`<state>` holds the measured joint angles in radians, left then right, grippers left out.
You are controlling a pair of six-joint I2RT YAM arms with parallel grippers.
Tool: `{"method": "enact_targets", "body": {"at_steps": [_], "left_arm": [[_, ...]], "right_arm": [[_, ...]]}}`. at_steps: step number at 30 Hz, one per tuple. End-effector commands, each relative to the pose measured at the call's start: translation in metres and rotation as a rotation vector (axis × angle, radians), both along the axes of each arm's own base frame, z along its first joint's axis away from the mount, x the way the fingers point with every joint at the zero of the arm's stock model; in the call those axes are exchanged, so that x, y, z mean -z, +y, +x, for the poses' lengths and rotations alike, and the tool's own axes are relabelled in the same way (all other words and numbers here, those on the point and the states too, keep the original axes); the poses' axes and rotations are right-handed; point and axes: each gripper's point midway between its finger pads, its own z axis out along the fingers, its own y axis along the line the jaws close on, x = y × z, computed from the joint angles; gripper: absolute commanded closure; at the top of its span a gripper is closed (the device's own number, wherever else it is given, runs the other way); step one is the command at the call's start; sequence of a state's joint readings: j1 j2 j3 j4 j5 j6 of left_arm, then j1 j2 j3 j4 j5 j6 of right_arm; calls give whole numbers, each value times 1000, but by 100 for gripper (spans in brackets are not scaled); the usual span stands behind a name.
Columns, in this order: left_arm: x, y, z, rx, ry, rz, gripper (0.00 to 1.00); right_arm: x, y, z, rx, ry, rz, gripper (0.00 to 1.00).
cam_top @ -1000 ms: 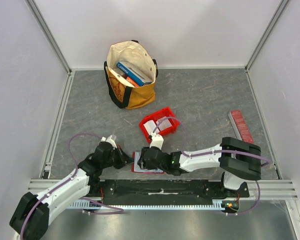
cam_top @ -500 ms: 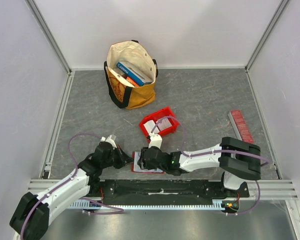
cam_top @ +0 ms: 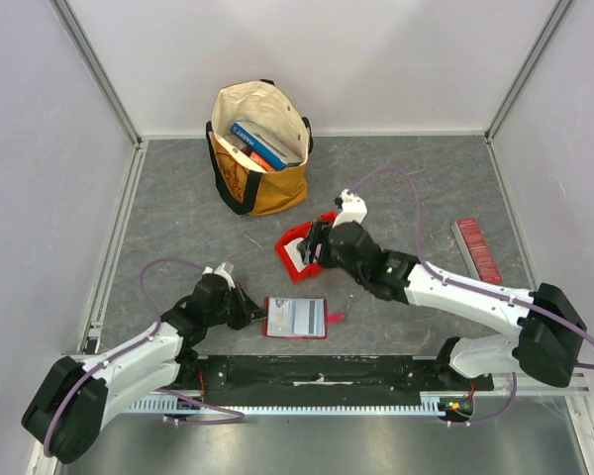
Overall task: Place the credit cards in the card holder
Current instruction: Insert the credit card into the card holder, then pick up the credit card from the storage box.
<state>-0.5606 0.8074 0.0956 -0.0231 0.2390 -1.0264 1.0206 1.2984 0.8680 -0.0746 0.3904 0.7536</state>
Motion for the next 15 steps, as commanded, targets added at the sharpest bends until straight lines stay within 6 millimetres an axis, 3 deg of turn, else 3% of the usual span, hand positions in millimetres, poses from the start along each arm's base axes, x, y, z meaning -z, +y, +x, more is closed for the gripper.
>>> {"method": "enact_targets", "body": {"at_steps": [1,7,15], "left_arm": [[-16,-12,19,13,-57,-16,98],[-17,-16,23,34,-57,-13,98],[-12,-14,18,29,-47,-16,98]], "right_arm": [[3,-10,32,-58,9,-106,26],[23,-1,63,-108,82,-126,24],[42,9,72,-178,145,-123,23]]}}
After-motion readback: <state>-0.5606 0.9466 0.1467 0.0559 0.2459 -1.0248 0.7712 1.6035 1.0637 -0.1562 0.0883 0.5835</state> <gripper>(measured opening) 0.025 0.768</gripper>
